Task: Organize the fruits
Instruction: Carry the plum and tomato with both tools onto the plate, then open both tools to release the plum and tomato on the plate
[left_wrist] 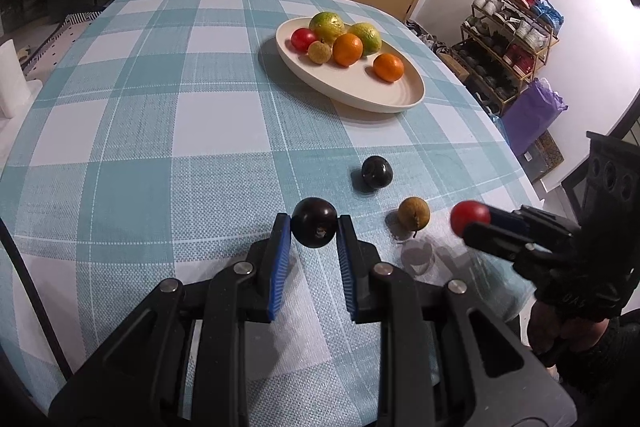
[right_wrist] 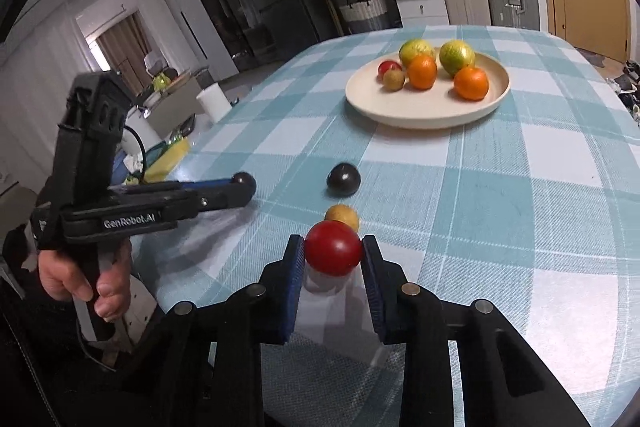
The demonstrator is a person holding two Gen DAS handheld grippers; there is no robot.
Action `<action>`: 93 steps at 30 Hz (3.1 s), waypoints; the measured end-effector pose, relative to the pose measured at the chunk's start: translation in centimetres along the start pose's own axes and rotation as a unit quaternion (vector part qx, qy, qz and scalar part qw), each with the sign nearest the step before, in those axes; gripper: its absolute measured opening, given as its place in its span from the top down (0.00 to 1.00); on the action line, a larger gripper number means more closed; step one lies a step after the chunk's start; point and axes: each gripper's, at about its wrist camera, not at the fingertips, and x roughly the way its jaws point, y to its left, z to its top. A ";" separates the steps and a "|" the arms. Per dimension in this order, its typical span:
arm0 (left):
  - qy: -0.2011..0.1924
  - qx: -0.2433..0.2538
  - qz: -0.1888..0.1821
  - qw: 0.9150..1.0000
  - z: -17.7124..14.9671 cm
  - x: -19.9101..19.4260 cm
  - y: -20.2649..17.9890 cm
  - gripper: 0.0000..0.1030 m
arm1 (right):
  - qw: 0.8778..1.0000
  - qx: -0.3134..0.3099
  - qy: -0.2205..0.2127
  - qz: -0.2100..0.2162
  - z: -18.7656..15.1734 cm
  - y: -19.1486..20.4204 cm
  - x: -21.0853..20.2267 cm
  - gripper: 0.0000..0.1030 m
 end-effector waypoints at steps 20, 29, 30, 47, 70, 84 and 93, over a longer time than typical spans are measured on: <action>-0.012 -0.010 0.007 1.000 5.0 2.0 0.2 0.80 | 0.998 0.028 -0.053 0.020 4.1 -3.7 -1.1 0.71; -0.021 -0.011 0.003 1.000 8.7 2.9 -0.1 0.80 | 0.997 0.034 -0.061 0.032 6.8 -5.0 0.0 0.71; -0.022 -0.010 0.001 1.000 9.1 2.9 -0.2 0.80 | 0.997 0.033 -0.061 0.032 7.1 -5.0 0.1 0.71; -0.018 -0.007 -0.003 1.000 15.3 6.3 -0.8 0.80 | 0.999 0.008 -0.044 0.030 12.9 -5.8 4.4 0.71; 0.023 0.000 -0.006 1.000 19.0 12.6 0.7 0.80 | 1.000 0.010 0.009 0.015 15.5 -7.0 10.8 0.71; 0.033 -0.014 -0.011 0.999 19.6 13.8 1.4 0.79 | 1.000 0.012 0.005 0.009 15.9 -6.9 11.6 0.59; 0.019 -0.017 -0.006 1.000 19.2 11.6 1.1 0.71 | 1.000 0.002 -0.030 -0.006 15.4 -6.3 8.9 0.52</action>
